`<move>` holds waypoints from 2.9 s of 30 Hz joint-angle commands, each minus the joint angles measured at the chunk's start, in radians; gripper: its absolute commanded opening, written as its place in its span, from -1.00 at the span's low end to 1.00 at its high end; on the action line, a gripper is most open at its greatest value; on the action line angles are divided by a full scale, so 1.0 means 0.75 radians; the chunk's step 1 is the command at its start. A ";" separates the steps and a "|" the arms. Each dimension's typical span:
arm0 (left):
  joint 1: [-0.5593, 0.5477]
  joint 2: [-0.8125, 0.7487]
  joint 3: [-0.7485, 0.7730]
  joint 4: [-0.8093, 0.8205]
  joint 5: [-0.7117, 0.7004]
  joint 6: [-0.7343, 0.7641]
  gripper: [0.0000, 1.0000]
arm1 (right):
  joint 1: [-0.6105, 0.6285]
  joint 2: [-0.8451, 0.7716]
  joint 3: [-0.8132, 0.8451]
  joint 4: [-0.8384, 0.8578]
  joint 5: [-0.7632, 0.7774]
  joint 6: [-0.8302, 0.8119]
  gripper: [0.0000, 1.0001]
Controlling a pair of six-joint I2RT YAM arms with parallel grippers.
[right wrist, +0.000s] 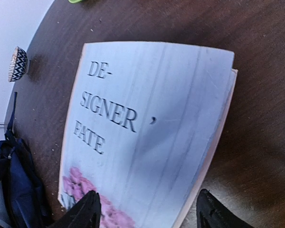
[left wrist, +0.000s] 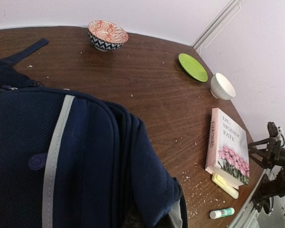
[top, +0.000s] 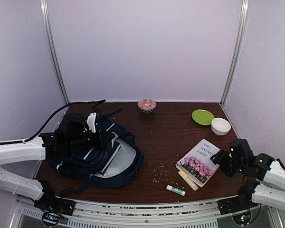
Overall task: Pack the student bag
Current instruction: Pick up the book from the center of the board, then place the book in the student bag.
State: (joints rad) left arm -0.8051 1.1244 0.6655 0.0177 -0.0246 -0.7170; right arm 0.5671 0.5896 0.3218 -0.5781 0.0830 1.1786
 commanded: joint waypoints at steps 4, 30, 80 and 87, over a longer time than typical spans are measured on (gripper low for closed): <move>0.018 0.020 0.050 -0.021 -0.054 0.014 -1.00 | 0.003 0.001 -0.138 0.157 -0.026 0.096 0.14; 0.018 -0.024 0.120 -0.116 -0.106 0.047 -1.00 | 0.003 -0.222 0.024 -0.021 -0.036 -0.001 -1.00; 0.017 -0.688 0.189 -0.498 -0.239 0.417 -1.00 | 0.573 1.376 1.266 0.414 -0.933 -0.535 -1.00; 0.018 -0.695 0.152 -0.490 -0.052 0.430 -1.00 | 0.566 1.572 1.457 0.379 -0.969 -0.501 -1.00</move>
State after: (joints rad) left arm -0.7994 0.6270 0.7769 -0.4877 -0.1329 -0.4126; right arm 0.9977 1.7180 1.3361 -0.2832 -0.6319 0.8062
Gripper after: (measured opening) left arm 0.061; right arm 0.008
